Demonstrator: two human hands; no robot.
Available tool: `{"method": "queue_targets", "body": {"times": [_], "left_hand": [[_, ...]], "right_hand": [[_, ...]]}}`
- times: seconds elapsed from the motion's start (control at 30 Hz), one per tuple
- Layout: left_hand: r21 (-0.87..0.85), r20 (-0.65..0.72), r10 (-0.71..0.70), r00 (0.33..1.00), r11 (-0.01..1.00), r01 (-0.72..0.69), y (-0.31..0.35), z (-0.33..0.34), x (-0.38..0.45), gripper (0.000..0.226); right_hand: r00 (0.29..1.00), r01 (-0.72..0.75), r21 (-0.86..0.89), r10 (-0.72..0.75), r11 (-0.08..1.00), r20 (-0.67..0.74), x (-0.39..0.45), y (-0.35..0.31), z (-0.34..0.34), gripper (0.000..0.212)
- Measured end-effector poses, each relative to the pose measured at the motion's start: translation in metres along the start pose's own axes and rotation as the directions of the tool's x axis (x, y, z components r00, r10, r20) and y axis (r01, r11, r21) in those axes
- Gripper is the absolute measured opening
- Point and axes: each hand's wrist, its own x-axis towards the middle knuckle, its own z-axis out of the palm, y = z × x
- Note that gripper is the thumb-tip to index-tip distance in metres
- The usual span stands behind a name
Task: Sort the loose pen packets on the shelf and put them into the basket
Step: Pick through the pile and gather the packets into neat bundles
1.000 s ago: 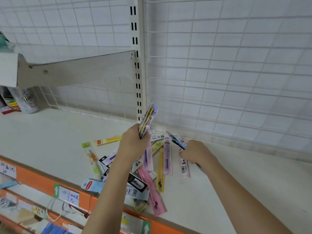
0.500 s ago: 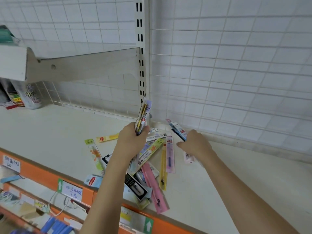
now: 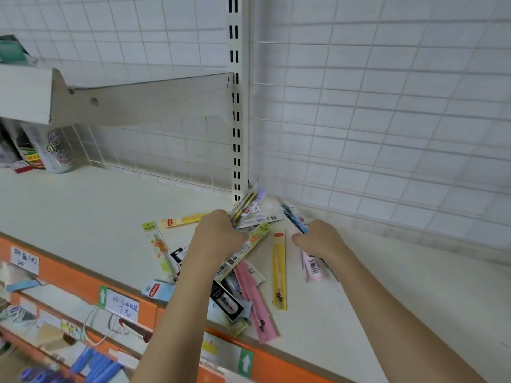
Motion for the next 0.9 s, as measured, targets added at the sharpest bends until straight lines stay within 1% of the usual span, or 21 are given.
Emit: {"method": "queue_targets", "body": {"times": [0.1, 0.17, 0.2, 0.23, 0.3, 0.4, 0.47, 0.5, 0.6, 0.67, 0.8, 0.9], "left_hand": [[0.137, 0.045, -0.025, 0.999, 0.99, 0.018, 0.0, 0.014, 0.003, 0.042], [0.234, 0.062, -0.012, 0.998, 0.972, -0.002, 0.002, 0.022, 0.004, 0.026], [0.283, 0.063, -0.003, 0.998, 0.959, -0.015, 0.002, 0.026, 0.004, 0.023], [0.322, 0.059, -0.001, 0.998, 0.947, -0.018, 0.002, 0.029, 0.004, 0.028], [0.36, 0.052, -0.01, 0.999, 0.933, -0.009, 0.001, 0.033, 0.005, 0.03], [0.349, 0.076, -0.019, 0.997, 0.937, -0.008, 0.004, 0.031, 0.005, 0.021], [0.286, 0.083, -0.009, 0.997, 0.958, -0.015, 0.005, 0.026, 0.004, 0.009], [0.232, 0.084, -0.01, 0.996, 0.973, -0.01, 0.005, 0.022, 0.004, 0.013], [0.08, 0.072, 0.002, 0.997, 0.997, -0.008, 0.002, 0.007, -0.001, 0.037], [-0.033, 0.055, 0.037, 0.998, 0.999, -0.035, -0.002, -0.001, -0.005, 0.04], [-0.274, -0.056, 0.089, 0.994, 0.956, -0.101, -0.008, -0.012, -0.02, 0.034], [-0.428, -0.143, 0.061, 0.988, 0.896, -0.117, -0.011, -0.013, -0.028, 0.034]], "right_hand": [[1.0, 0.0, 0.05, 0.0, 0.999, 0.002, -0.005, 0.007, -0.01, 0.02], [1.0, -0.001, 0.092, 0.001, 0.996, -0.002, -0.009, 0.01, -0.015, 0.011], [1.0, -0.002, 0.105, 0.001, 0.995, 0.001, -0.011, 0.011, -0.016, 0.007], [1.0, 0.001, 0.104, -0.002, 0.995, 0.007, -0.012, 0.012, -0.016, 0.006], [1.0, -0.001, 0.093, -0.001, 0.996, 0.018, -0.016, 0.013, -0.015, 0.011], [0.999, -0.014, 0.109, 0.011, 0.994, 0.035, -0.022, 0.012, -0.011, 0.025], [0.999, 0.0, 0.106, -0.004, 0.994, 0.045, -0.025, 0.011, -0.007, 0.024], [0.999, 0.01, 0.097, -0.014, 0.995, 0.042, -0.028, 0.011, -0.006, 0.023], [0.999, 0.035, 0.096, -0.037, 0.995, 0.025, -0.031, 0.01, -0.001, 0.03], [0.999, 0.043, 0.095, -0.043, 0.995, 0.006, -0.032, 0.008, 0.004, 0.031], [0.997, 0.066, 0.0, -0.066, 0.998, -0.028, -0.038, 0.0, 0.017, 0.039], [0.997, 0.078, -0.085, -0.08, 0.993, -0.021, -0.048, -0.004, 0.028, 0.042]]}}
